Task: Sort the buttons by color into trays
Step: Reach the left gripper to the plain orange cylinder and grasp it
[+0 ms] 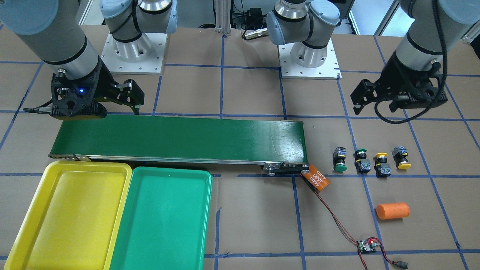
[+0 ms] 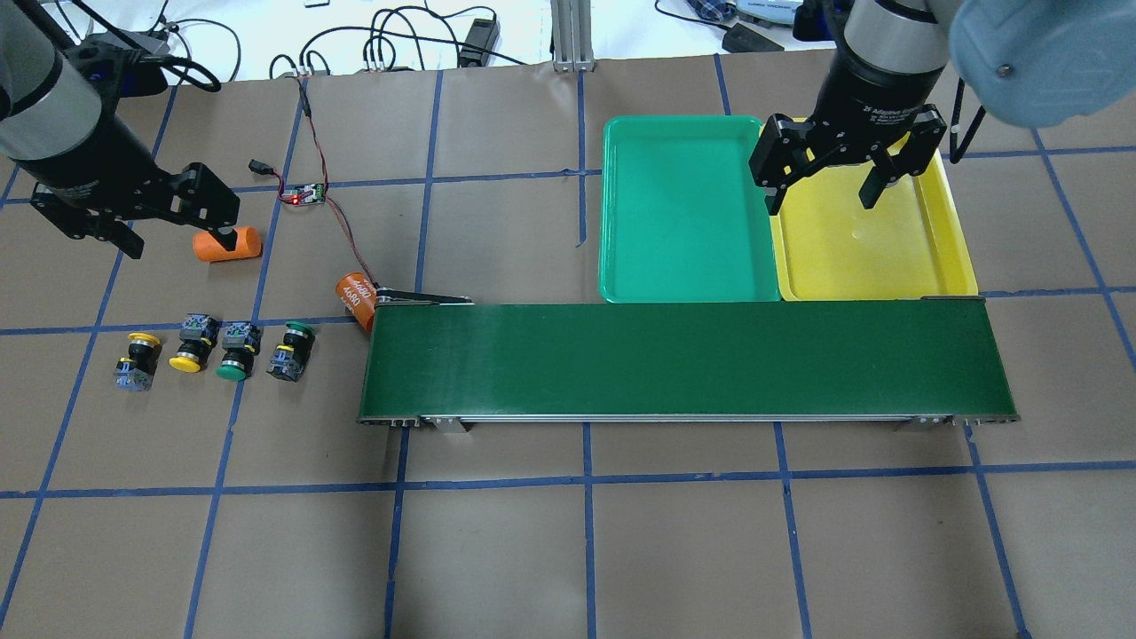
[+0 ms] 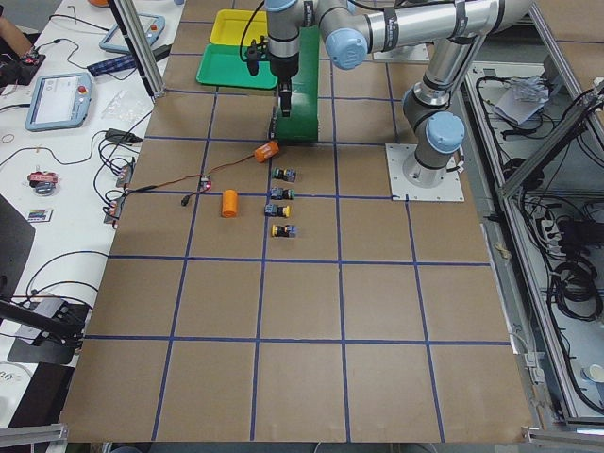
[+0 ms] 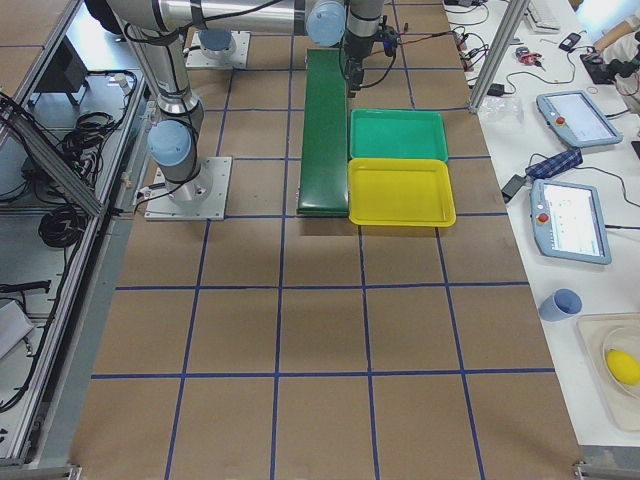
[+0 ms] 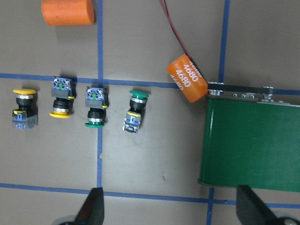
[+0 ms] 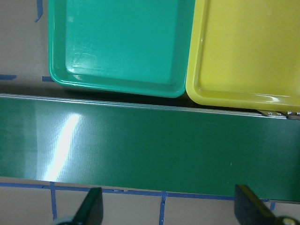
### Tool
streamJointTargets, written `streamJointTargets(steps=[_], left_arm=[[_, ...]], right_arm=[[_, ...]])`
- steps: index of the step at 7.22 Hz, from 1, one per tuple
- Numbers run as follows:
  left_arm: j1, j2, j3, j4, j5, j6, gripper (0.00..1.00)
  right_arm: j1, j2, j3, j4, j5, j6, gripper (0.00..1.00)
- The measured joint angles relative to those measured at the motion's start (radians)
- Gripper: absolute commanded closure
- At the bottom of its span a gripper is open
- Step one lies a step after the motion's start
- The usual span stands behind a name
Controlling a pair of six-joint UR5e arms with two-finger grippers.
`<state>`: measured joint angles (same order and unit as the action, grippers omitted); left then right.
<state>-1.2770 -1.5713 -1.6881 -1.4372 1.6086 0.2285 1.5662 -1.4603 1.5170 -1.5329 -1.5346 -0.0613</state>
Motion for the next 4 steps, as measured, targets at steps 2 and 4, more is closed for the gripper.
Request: streamJointTargets(steps=[2, 4], left_arm=[[0.069, -0.107, 0.004, 0.117, 0.001, 0.105, 0.00], [0.105, -0.239, 0.022, 0.224, -0.003, 0.167, 0.00]], right_arm=[[0.000, 0.000, 0.000, 0.000, 0.000, 0.000, 0.00], [0.000, 0.000, 0.000, 0.000, 0.000, 0.000, 0.00]])
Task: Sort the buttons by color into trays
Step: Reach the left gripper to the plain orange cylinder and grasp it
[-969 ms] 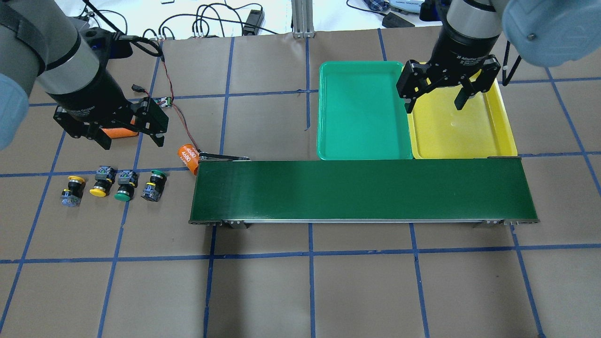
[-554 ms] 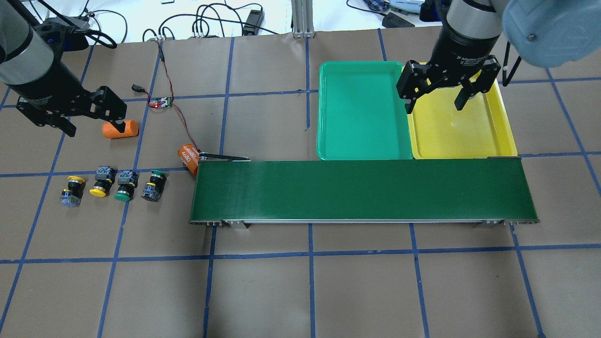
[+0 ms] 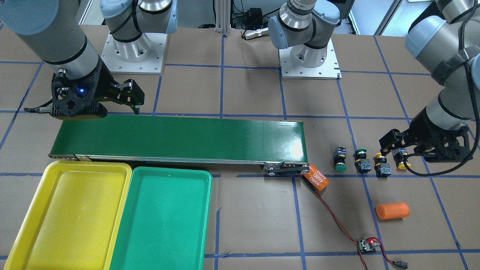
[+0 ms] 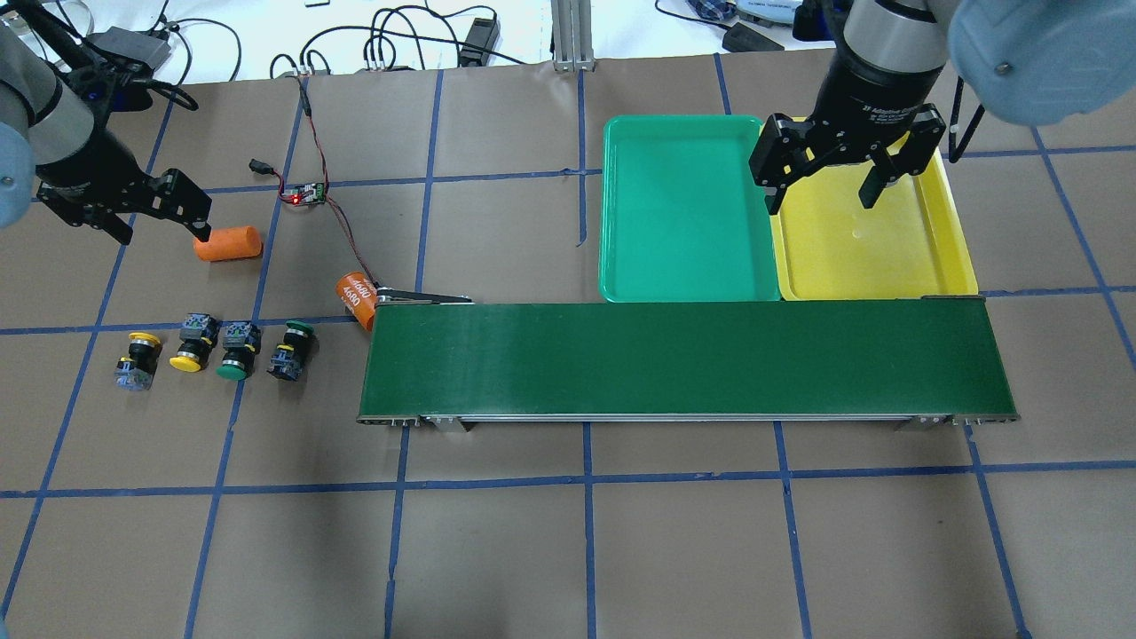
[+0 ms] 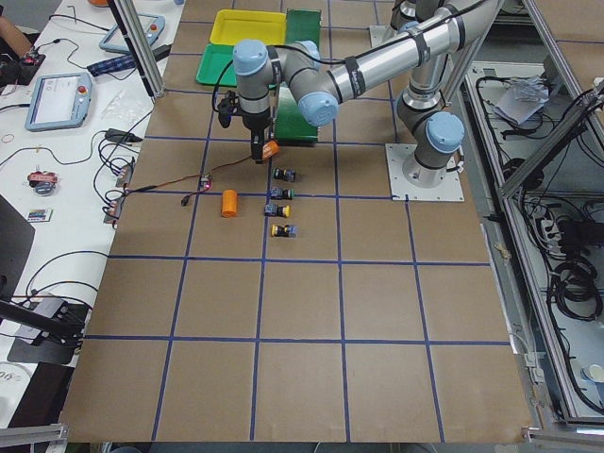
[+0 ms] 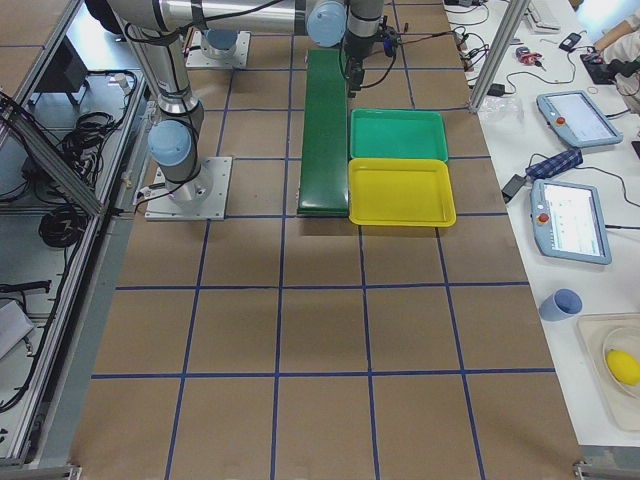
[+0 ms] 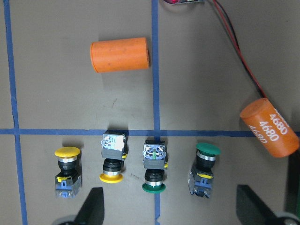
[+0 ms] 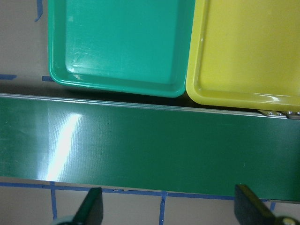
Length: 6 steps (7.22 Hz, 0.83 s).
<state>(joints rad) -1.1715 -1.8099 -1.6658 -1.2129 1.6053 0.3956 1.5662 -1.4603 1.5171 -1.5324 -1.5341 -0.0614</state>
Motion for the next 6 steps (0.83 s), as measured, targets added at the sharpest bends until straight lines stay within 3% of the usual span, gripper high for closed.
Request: streamJointTargets(steps=[2, 6], left_arm=[[0.022, -0.130, 0.035, 0.108, -0.005, 0.039, 0.00], [0.025, -0.309, 0.150, 0.133, -0.012, 0.042, 0.00]], right_arm=[[0.000, 0.000, 0.000, 0.000, 0.000, 0.000, 0.00], [0.000, 0.000, 0.000, 0.000, 0.000, 0.000, 0.00]])
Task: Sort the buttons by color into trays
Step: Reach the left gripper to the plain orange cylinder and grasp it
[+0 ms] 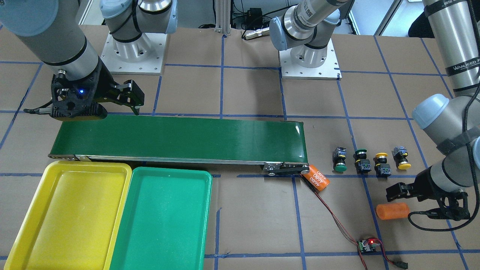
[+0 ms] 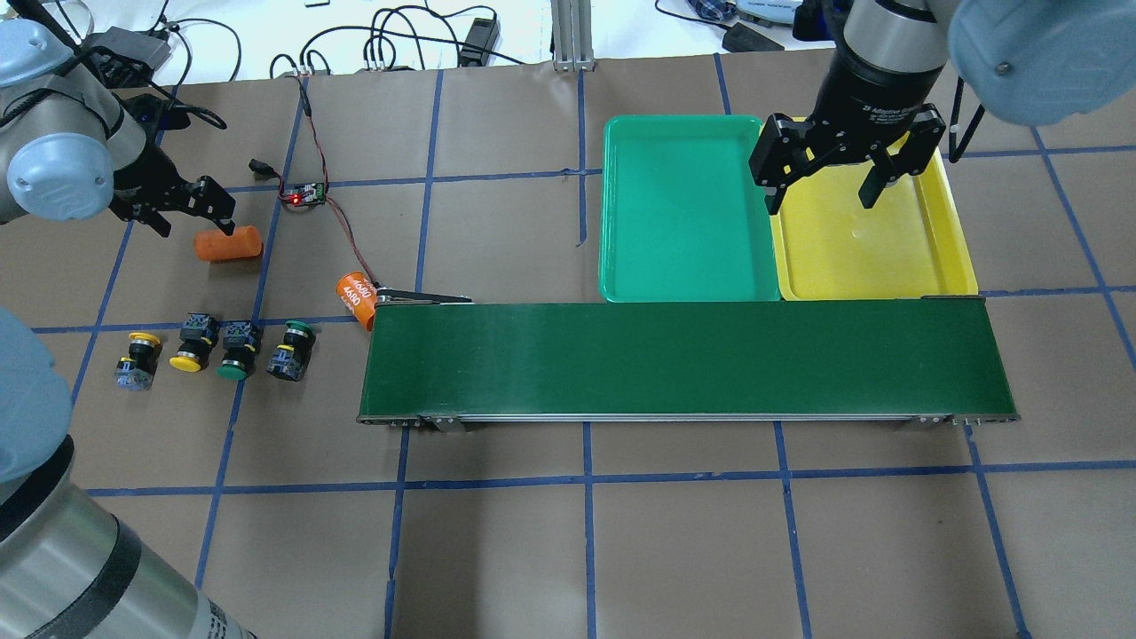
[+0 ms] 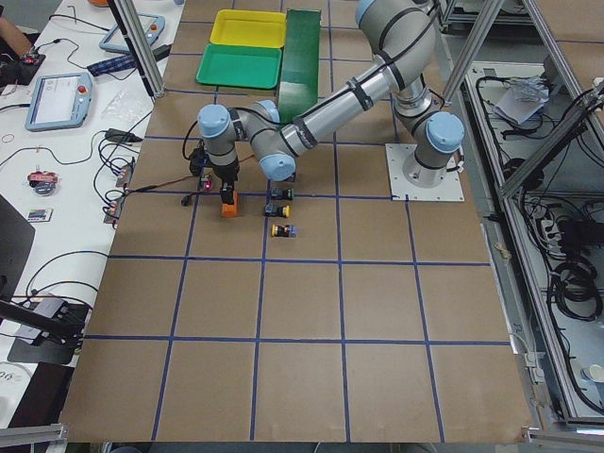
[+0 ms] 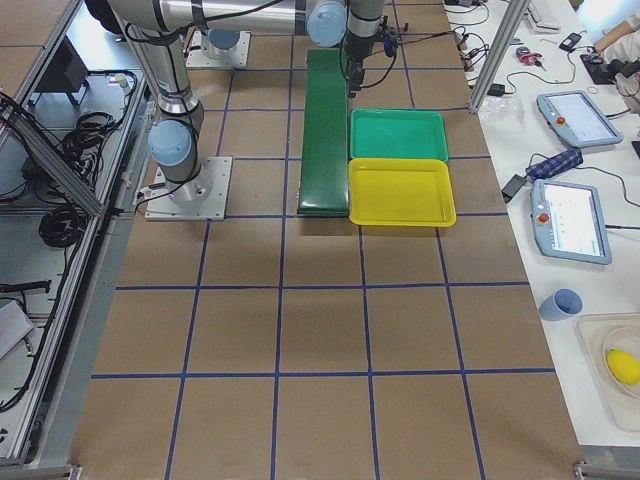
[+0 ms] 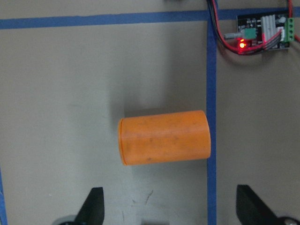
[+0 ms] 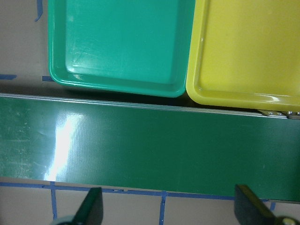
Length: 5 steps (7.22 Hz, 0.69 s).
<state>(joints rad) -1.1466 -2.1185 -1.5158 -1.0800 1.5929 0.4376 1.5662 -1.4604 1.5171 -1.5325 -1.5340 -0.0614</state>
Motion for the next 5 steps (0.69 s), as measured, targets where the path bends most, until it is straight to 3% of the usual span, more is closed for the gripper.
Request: streamJointTargets(steps=[5], left_arm=[[0.001, -0.066, 0.029, 0.003, -0.030, -0.003, 0.00]], right_arm=[[0.000, 0.000, 0.000, 0.000, 0.000, 0.000, 0.00]])
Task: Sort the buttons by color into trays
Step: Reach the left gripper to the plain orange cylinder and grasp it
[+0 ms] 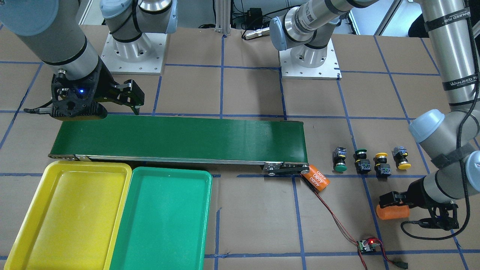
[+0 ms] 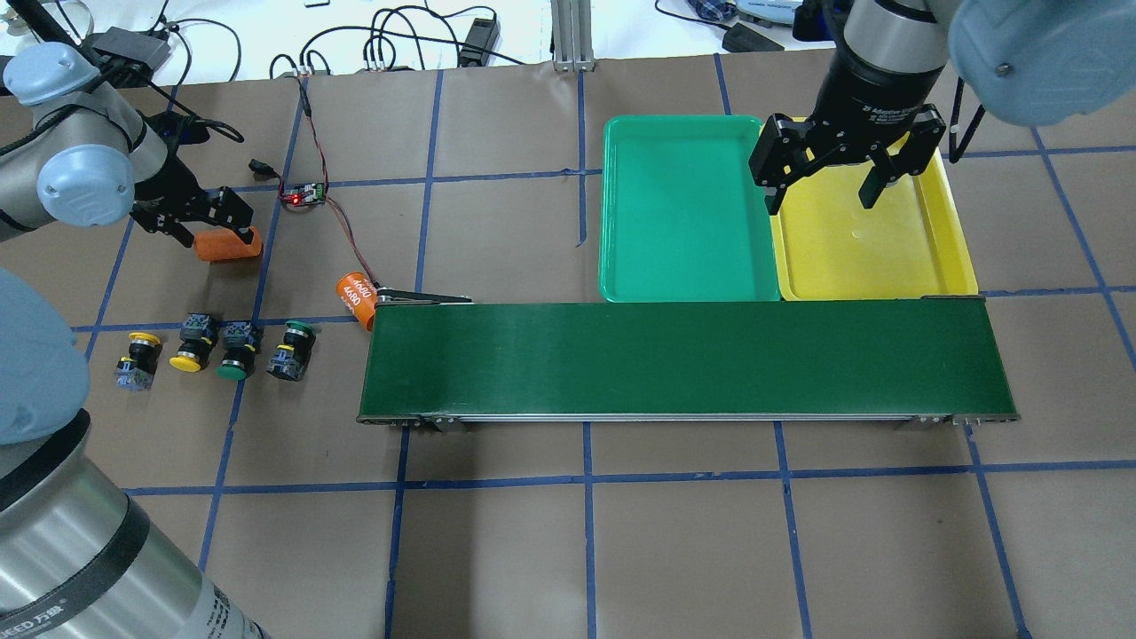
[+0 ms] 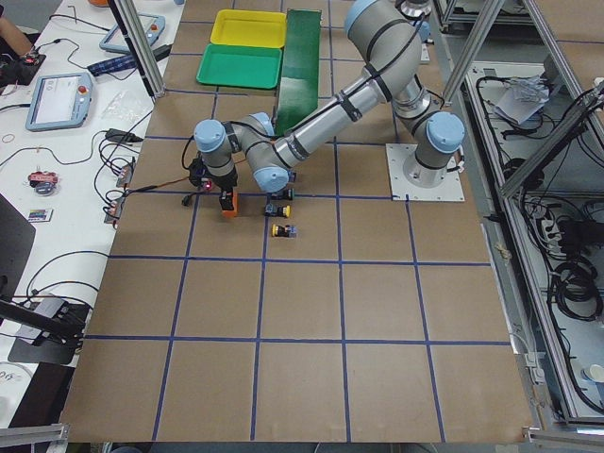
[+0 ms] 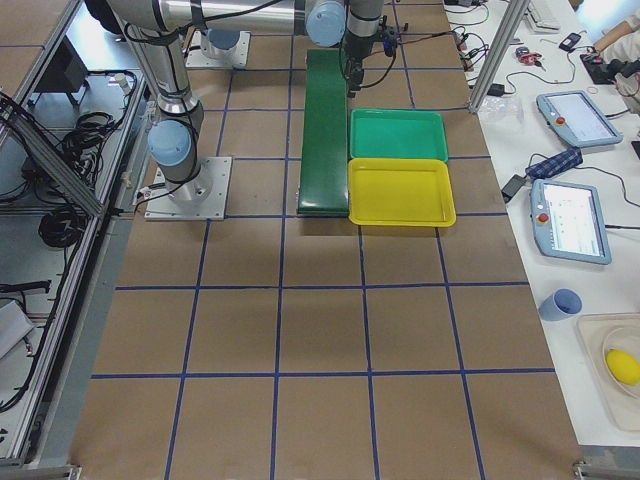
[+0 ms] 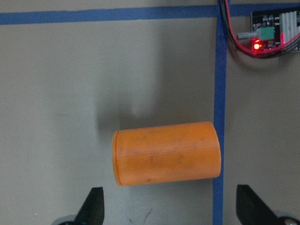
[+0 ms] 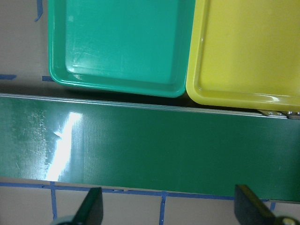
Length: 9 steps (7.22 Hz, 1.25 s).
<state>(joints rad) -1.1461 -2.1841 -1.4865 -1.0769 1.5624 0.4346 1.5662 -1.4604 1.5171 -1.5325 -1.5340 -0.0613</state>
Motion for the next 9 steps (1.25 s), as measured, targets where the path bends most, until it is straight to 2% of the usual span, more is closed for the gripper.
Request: streamJointTargets(steps=[3, 8, 9], left_arm=[[-0.003, -0.034, 0.056, -0.026, 0.003, 0.000, 0.00], [-0.009, -0.056, 0.062, -0.031, 0.007, -0.007, 0.00], [-0.009, -0.060, 0.063, -0.031, 0.008, -0.007, 0.47]], right_arm=[[0.000, 0.000, 0.000, 0.002, 0.000, 0.000, 0.00], [0.000, 0.000, 0.002, 0.004, 0.000, 0.000, 0.00], [0.000, 0.000, 0.002, 0.005, 0.000, 0.000, 0.00]])
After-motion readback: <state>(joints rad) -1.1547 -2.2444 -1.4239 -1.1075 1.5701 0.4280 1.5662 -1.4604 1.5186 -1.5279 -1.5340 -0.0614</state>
